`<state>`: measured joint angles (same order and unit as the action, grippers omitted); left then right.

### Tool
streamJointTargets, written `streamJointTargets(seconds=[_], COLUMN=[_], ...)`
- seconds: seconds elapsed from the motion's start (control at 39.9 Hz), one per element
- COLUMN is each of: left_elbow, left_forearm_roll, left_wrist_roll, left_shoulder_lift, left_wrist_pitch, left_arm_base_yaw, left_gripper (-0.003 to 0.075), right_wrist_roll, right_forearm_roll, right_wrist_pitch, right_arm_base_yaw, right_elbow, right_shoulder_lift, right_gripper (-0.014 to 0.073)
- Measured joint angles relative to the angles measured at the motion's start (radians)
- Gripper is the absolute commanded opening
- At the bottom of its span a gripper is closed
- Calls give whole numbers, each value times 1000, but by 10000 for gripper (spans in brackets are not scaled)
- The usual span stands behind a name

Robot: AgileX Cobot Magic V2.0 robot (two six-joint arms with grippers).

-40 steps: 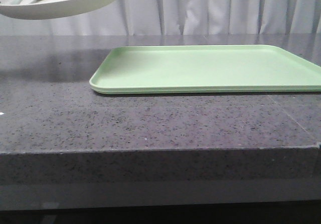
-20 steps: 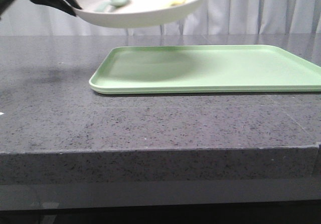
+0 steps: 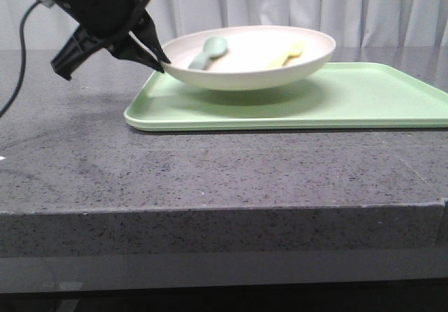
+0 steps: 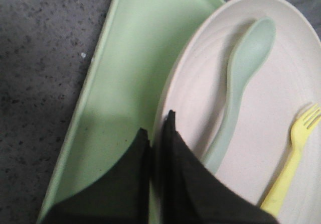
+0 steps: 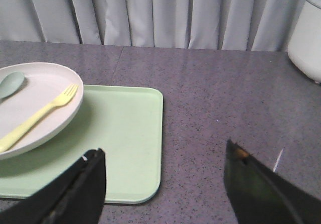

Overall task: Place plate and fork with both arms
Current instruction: 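Carry the plate over the green tray and lower it onto it, then open the left gripper and withdraw it from the plate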

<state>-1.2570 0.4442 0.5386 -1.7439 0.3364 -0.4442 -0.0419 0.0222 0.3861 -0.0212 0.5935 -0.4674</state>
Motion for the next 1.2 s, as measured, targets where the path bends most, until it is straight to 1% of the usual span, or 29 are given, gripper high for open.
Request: streamJointTargets(seconds=[0.3, 0.4, 0.5, 0.63, 0.68, 0.75, 0.83, 0.93, 1.2], left_elbow=[-2, -2, -2, -2, -2, -2, -2, -2, -4], left_forearm_roll=[-52, -59, -62, -62, -62, -62, -63, -83, -143], left_wrist_roll=[1, 2, 2, 7, 7, 7, 7, 7, 7], left_shoulder_lift=[-21, -21, -21, -21, -21, -21, -21, -21, 20], left_wrist_pitch=[0, 0, 0, -7, -10, -12, -12, -9, 55], left_arm_base_yaw=[-2, -2, -2, -2, -2, -2, -2, -2, -2], left_gripper=[-18, 0, 67, 188, 249, 312, 360, 394, 390], right_wrist_roll=[0, 0, 0, 0, 0, 0, 0, 0, 0], right_forearm_roll=[0, 0, 0, 0, 0, 0, 0, 0, 0], right_wrist_pitch=[0, 0, 0, 0, 0, 0, 0, 0, -12], right_arm_base_yaw=[0, 0, 0, 0, 0, 0, 0, 0, 0], right_elbow=[0, 0, 0, 0, 0, 0, 0, 0, 0], right_shoulder_lift=[0, 0, 0, 0, 0, 0, 0, 0, 0], right_gripper=[526, 526, 526, 526, 526, 526, 526, 526, 526])
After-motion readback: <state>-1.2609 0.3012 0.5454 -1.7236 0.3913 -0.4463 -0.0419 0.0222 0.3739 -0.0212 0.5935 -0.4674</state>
